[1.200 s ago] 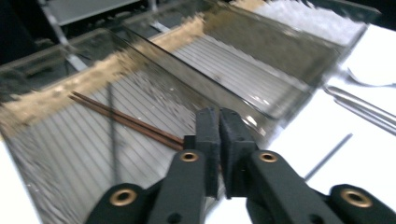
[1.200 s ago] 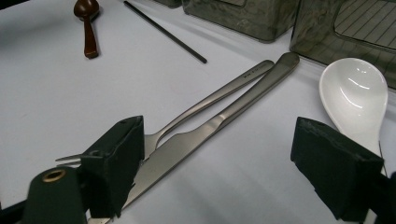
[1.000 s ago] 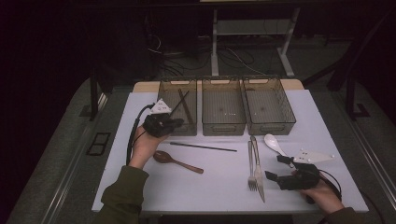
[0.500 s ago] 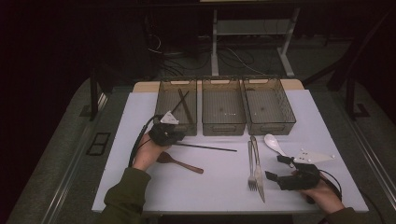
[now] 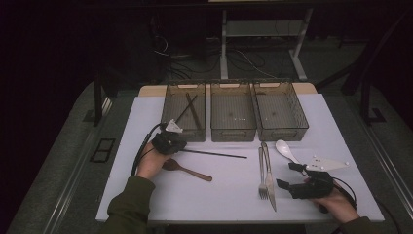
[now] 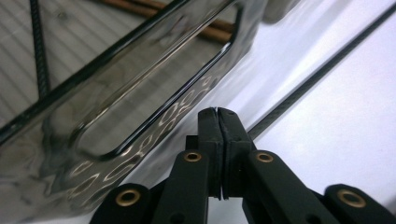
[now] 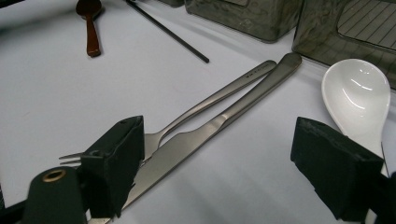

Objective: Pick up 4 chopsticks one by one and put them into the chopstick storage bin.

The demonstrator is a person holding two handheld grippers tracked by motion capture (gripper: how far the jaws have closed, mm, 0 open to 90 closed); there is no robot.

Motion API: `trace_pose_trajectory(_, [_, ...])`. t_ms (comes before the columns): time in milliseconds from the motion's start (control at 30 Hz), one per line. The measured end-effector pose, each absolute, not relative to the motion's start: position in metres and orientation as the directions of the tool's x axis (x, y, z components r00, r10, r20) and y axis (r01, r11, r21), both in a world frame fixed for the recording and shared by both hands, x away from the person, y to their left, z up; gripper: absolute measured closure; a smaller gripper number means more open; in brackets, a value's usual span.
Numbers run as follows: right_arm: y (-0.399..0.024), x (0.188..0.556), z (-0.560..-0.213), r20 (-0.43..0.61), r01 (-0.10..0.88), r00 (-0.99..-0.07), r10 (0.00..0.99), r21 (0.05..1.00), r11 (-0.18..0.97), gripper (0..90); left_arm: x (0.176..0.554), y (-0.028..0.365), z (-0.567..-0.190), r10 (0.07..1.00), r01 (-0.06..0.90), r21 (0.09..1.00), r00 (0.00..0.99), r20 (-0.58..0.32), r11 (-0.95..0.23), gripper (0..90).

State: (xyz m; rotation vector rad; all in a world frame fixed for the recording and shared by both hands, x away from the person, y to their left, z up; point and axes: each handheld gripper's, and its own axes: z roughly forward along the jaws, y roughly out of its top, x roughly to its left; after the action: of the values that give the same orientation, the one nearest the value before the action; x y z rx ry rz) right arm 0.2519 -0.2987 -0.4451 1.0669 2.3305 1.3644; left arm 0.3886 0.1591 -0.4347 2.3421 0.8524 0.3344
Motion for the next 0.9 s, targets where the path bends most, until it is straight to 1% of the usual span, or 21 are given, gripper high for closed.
trace_pose_trajectory(300, [-0.299, 0.252, -0.445, 0.152, 0.471, -0.706, 0.692, 0.83, 0.298, 17.1, 0.388, 0.166, -0.437, 0.661, 0.518, 0.62, 0.751, 0.001, -0.589, 88.5])
trace_pose_trajectory(367, [-0.299, 0.252, -0.445, 0.151, 0.47, -0.706, 0.692, 0.831, 0.299, 17.1, 0.387, 0.167, -0.437, 0.665, 0.531, 0.605, 0.746, -0.003, -0.593, 88.5])
trace_pose_trajectory(400, [-0.299, 0.252, -0.445, 0.152, 0.471, -0.706, 0.692, 0.83, 0.299, 17.1, 0.387, 0.167, -0.438, 0.666, 0.529, 0.615, 0.746, -0.009, -0.584, 88.5])
trace_pose_trajectory(633, [-0.298, 0.252, -0.445, 0.151, 0.47, -0.706, 0.692, 0.83, 0.299, 17.2, 0.382, 0.173, -0.437, 0.661, 0.535, 0.6, 0.751, -0.014, -0.595, 88.5])
trace_pose_trajectory(900, [-0.298, 0.252, -0.445, 0.151, 0.471, -0.706, 0.692, 0.83, 0.3, 17.2, 0.374, 0.178, -0.437, 0.658, 0.538, 0.602, 0.752, -0.029, -0.589, 88.5])
